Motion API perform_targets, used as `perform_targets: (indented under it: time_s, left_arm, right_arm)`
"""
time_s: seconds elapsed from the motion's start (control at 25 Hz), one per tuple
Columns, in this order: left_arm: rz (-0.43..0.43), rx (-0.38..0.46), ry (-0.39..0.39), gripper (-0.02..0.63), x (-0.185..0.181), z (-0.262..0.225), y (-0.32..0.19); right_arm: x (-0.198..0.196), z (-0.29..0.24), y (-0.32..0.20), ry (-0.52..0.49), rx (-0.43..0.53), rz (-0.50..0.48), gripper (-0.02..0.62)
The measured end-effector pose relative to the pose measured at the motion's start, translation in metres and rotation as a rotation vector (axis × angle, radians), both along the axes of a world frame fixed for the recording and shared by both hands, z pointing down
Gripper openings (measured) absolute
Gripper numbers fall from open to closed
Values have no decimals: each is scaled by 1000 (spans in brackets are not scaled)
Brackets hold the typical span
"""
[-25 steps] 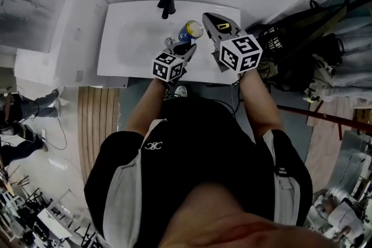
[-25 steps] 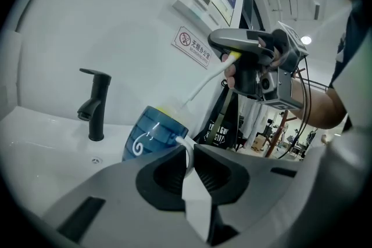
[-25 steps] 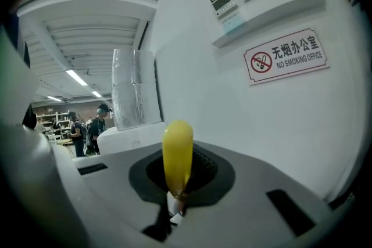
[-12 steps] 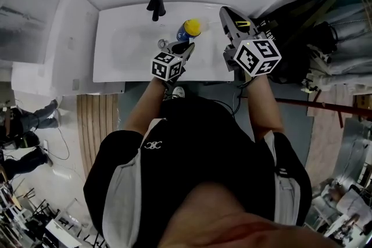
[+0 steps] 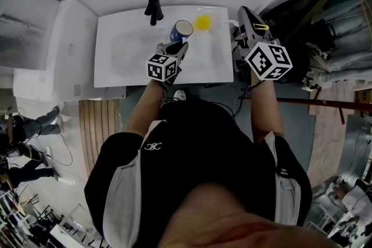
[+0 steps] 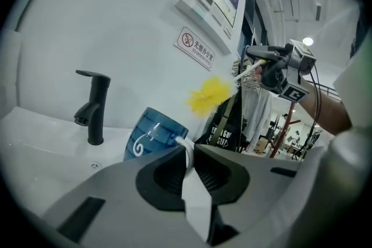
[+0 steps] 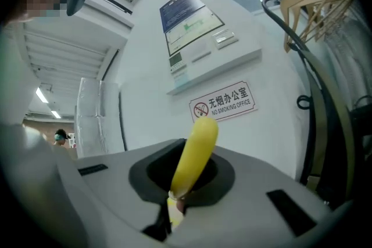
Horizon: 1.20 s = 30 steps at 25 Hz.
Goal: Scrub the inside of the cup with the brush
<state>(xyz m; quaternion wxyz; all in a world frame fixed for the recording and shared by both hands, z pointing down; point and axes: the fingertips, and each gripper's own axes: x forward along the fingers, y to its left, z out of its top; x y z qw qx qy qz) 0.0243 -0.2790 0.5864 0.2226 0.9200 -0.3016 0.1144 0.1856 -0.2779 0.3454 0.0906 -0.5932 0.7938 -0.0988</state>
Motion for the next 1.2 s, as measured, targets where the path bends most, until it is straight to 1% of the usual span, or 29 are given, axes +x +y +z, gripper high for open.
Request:
perform_targets:
  time_s: [0.12,0.24,0.56,0.72,0.84,1.0,1.2]
  left_arm:
    - [-23,7,-5,52,-8,0,-3]
    - [-44,26,-7,51,-14,-5,-7]
    - [-58,69,3,52,-17,-25,-9]
    - [-59,85,7,51,-18,-32,-7]
    - [-63,92,4,51,-19,-36,-7]
    - [-85,74,17,52,-23,-39,-10]
    - [-95,68,32,52,-27,-41,-12]
  right_arm:
    - [14,3,4,-14,-6,37,0]
    - [23,9,5,-2,-27,70,0]
    - [24,54,1,33,-103,122,0]
    - [20,71,1,9,-136,114,0]
    - [14,76,0,12,-146,100,0]
    - [7,82,0,29,-165,82,0]
    - [3,88,1,16,-180,75,0]
